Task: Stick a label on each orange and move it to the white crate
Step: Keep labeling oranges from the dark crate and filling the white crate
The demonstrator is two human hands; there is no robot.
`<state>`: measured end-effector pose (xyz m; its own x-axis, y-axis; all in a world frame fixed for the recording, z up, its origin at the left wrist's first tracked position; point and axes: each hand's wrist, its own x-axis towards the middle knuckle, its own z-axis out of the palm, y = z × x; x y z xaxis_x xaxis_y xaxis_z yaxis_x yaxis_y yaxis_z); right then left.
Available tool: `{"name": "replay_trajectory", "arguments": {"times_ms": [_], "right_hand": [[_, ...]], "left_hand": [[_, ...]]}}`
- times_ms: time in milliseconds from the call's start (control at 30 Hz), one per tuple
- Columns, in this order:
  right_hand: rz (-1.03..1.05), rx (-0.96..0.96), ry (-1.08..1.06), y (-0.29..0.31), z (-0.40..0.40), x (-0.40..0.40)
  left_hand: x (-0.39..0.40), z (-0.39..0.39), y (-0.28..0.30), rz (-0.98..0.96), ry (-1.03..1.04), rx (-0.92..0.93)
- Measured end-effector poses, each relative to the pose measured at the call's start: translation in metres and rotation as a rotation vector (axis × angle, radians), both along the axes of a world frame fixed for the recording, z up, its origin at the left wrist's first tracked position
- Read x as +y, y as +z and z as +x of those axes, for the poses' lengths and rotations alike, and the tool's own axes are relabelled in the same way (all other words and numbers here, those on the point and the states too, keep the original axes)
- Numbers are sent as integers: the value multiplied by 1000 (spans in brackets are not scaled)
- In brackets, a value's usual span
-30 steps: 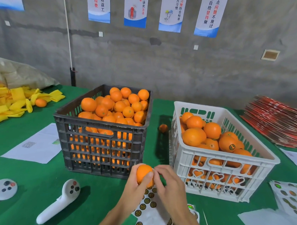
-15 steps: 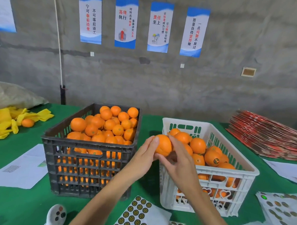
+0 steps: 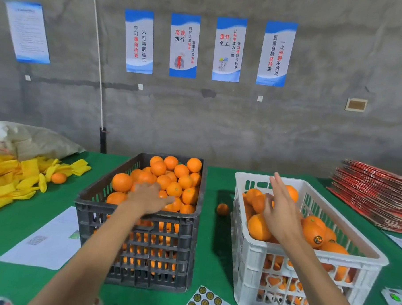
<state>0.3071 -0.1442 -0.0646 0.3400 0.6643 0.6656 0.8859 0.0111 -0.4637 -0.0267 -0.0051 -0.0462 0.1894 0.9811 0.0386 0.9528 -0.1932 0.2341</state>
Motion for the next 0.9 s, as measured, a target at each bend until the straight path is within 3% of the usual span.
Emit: {"name": "replay_trajectory", "arguments": {"times_ms": [100, 233, 467, 733, 900], "right_hand": [[5, -79, 46, -1, -20, 5], [21, -65, 125, -3, -48, 11], [13, 40, 206, -13, -79, 17], [-7, 80, 234, -25, -93, 21], [-28, 116, 275, -36, -100, 16]], "left_hand": [[27, -33, 4, -190, 227, 165], [49, -63, 2, -303, 224, 268], [73, -72, -12, -263, 214, 223], [74, -82, -8, -305, 58, 266], [73, -77, -13, -212, 111, 223]]}}
